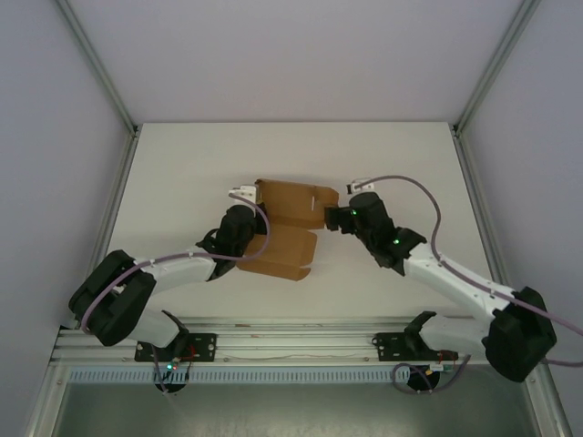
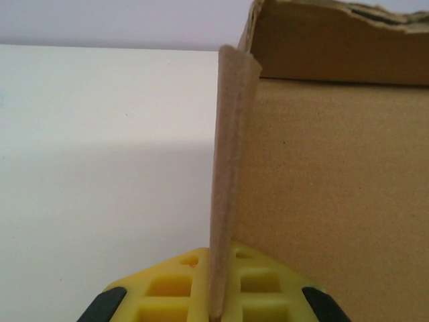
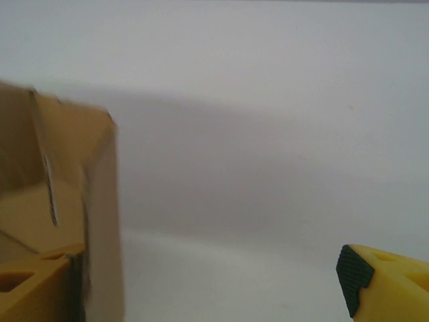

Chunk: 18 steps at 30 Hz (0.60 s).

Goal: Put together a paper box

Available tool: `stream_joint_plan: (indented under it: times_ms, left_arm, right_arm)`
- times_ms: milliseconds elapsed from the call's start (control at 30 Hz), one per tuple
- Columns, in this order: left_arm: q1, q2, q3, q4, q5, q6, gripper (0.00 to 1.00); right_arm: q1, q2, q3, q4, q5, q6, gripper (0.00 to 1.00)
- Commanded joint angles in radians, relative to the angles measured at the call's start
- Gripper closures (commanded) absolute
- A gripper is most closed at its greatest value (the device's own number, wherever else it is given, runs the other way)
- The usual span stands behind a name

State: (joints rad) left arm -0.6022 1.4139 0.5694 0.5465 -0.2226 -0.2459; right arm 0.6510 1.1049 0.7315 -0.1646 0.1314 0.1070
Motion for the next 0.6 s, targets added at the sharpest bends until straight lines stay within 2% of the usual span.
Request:
stream_joint_plan:
  times_ms: [0, 133, 300, 567]
  left_arm:
    - [-0.005, -0.036, 0.034, -0.02, -0.031, -0.004, 1.0]
    - [-0.005, -0.039, 0.046, -0.039, -0.025, -0.007, 1.0]
    - [-0.005, -0.038, 0.042, -0.028, 0.008, -0.003, 1.0]
    - [-0.005, -0.001, 0.033, -0.007, 0.061, -0.009, 1.0]
  right_arm:
    - [-0.001, -0.071, -0.052, -0.081, -0.038, 0.021, 0.08]
    - [0.0, -0.086, -0.088, -0.066, -0.124, 0.016, 0.08]
    - [0.0, -0.027, -0.082, -0.029, -0.079, 0.001, 0.08]
    - [0.001, 0.042, -0.043, 0.154, -0.062, -0.004, 0.08]
